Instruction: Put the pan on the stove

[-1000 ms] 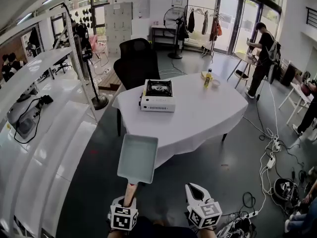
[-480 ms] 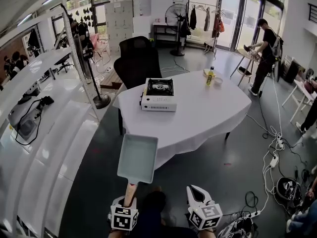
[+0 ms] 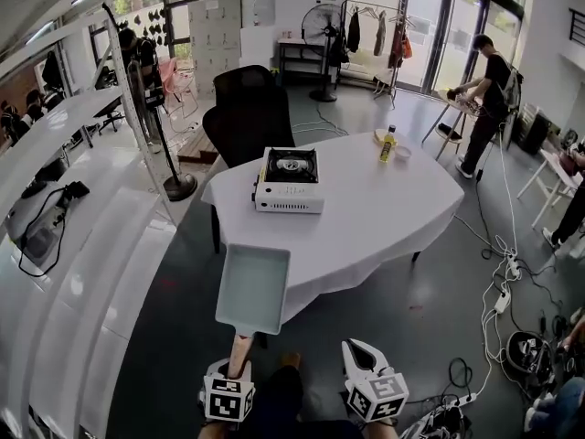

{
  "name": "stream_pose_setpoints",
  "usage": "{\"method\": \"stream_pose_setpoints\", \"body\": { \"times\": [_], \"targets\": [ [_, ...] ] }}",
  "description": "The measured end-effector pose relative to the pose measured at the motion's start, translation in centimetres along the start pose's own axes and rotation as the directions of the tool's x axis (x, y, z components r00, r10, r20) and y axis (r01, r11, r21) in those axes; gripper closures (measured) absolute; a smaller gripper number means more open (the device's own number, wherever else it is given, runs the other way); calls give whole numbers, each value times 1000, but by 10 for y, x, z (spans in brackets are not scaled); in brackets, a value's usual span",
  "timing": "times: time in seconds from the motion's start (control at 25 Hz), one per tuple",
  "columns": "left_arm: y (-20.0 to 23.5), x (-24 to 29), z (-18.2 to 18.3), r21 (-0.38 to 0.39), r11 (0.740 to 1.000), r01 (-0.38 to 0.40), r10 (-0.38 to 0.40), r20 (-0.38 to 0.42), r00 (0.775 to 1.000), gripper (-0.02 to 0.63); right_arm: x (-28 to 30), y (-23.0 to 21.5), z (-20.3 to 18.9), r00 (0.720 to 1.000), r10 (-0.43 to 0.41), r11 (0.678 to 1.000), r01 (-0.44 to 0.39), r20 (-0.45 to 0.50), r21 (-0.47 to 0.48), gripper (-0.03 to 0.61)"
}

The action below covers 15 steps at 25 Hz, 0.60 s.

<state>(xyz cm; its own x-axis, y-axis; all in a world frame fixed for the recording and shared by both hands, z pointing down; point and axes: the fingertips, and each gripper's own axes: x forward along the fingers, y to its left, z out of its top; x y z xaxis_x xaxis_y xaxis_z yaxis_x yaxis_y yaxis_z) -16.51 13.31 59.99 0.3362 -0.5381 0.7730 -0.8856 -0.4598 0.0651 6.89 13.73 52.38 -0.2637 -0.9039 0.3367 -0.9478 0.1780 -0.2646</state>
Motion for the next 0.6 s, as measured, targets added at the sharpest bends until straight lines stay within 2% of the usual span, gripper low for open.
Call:
{"method": "stream_pose_setpoints", "body": {
  "times": [0.6],
  "targets": [
    [33,72,98,-7,999,35,-35,-3,999,548,89,-42,58,999,-40,999,40,3,-9,577]
  ]
}}
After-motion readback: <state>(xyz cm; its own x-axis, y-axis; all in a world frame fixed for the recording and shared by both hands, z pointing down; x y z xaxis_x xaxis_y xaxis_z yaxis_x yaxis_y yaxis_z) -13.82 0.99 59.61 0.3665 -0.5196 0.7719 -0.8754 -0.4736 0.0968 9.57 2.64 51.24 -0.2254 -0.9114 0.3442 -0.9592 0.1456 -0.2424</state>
